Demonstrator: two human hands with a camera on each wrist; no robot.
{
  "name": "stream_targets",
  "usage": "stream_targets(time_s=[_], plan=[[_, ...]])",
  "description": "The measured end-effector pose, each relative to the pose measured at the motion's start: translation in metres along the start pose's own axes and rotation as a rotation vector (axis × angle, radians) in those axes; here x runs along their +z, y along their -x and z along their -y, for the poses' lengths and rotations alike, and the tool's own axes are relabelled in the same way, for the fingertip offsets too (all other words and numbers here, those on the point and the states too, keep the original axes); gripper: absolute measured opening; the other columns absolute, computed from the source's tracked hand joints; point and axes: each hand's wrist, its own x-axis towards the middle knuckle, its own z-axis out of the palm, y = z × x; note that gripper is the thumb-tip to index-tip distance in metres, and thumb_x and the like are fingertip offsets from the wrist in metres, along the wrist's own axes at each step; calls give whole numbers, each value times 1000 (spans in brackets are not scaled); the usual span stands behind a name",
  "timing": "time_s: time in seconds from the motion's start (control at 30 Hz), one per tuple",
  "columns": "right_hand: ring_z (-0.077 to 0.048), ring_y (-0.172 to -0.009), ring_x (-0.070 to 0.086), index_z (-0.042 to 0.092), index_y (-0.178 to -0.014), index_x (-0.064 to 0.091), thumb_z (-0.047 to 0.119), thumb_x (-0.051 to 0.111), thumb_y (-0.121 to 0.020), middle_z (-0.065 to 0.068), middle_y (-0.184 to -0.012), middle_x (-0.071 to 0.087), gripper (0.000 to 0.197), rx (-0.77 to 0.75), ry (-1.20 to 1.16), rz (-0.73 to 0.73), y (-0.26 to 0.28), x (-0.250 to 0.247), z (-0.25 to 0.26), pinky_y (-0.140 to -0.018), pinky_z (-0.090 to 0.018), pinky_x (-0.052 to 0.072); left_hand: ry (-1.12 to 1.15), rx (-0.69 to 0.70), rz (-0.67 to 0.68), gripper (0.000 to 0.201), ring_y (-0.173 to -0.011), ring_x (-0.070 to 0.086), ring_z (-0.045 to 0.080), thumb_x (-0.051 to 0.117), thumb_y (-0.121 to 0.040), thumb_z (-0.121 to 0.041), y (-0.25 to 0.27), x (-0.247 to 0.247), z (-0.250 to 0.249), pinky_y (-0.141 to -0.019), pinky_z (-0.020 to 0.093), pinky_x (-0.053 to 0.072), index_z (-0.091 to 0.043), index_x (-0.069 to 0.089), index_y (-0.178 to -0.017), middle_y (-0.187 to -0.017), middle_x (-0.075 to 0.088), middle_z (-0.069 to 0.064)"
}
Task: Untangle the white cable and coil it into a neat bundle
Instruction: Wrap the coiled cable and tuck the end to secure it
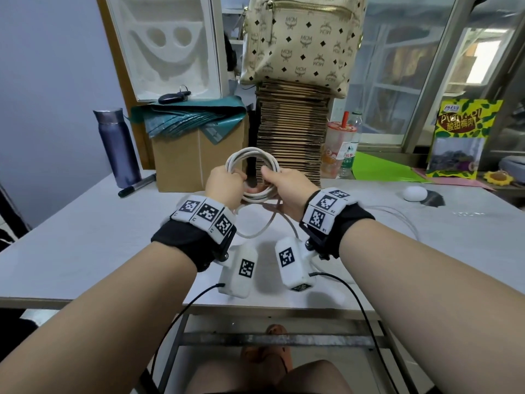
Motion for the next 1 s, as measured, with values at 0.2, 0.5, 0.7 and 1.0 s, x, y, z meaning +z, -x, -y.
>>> stream_targets(time_s=[0.2, 0.5, 0.7, 1.0], plan=[[-25, -54, 55, 14, -88, 49, 31, 34, -101, -11, -77, 60, 26, -178, 584, -134, -2, 1, 1, -46, -30, 42, -359, 105, 87, 8, -77, 57, 26, 56, -88, -19, 7, -8, -3, -69, 34, 49, -12, 57, -85, -77, 60, 5], [-32, -94, 63, 6, -127, 44, 23, 48, -94, -16, -109, 63, 37, -294, 1386, -15, -8, -1, -8, -78, -39, 53, -965, 580, 320, 41, -101, 59, 26, 45, -91, -4, 18, -4, -13, -82, 35, 48, -18, 45, -129, -117, 62, 9], [-16, -82, 60, 21, -112, 47, 34, 71, -79, 1, -96, 66, 43, -287, 989, -133, -7, -19, -11, -71, -27, 45, -985, 544, 242, 30, -96, 51, 30, 40, -92, 2, 14, -1, -6, -76, 32, 36, -6, 51, -118, -104, 48, 13], [-13, -86, 60, 22, -96, 69, 39, 57, -90, 6, -88, 67, 21, -438, 818, -243, -7, -33, -14, -76, -26, 45, -571, 384, -42, 27, -93, 54, 35, 35, -98, -9, 12, -12, -7, -74, 37, 40, -2, 59, -106, -104, 60, 21]])
